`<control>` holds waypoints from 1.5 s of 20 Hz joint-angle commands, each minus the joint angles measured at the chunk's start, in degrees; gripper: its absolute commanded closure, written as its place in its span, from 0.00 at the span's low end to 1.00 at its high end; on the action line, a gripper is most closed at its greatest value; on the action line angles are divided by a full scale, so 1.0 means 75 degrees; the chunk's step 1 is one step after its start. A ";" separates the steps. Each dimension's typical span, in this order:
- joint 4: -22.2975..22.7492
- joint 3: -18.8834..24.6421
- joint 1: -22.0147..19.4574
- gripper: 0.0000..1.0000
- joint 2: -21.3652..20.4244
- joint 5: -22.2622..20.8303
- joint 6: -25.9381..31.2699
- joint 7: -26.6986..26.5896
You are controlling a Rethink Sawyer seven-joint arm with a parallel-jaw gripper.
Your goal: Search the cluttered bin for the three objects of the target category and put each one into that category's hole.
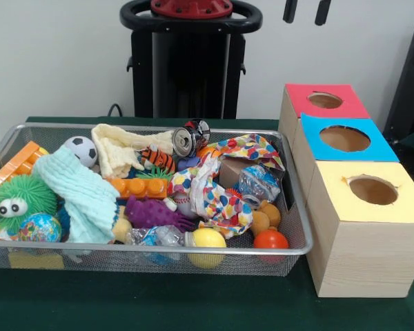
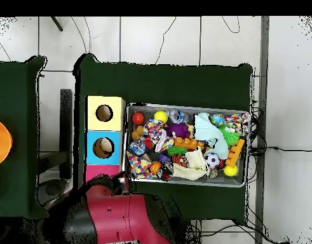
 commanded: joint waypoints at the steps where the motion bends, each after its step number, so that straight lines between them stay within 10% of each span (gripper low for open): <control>1: -0.0548 0.0180 -0.0298 0.00 0.0385 -0.0460 -0.0435 0.0683; 30: -0.1510 -0.0545 -0.0130 0.00 0.2690 -0.1202 -0.2830 0.1172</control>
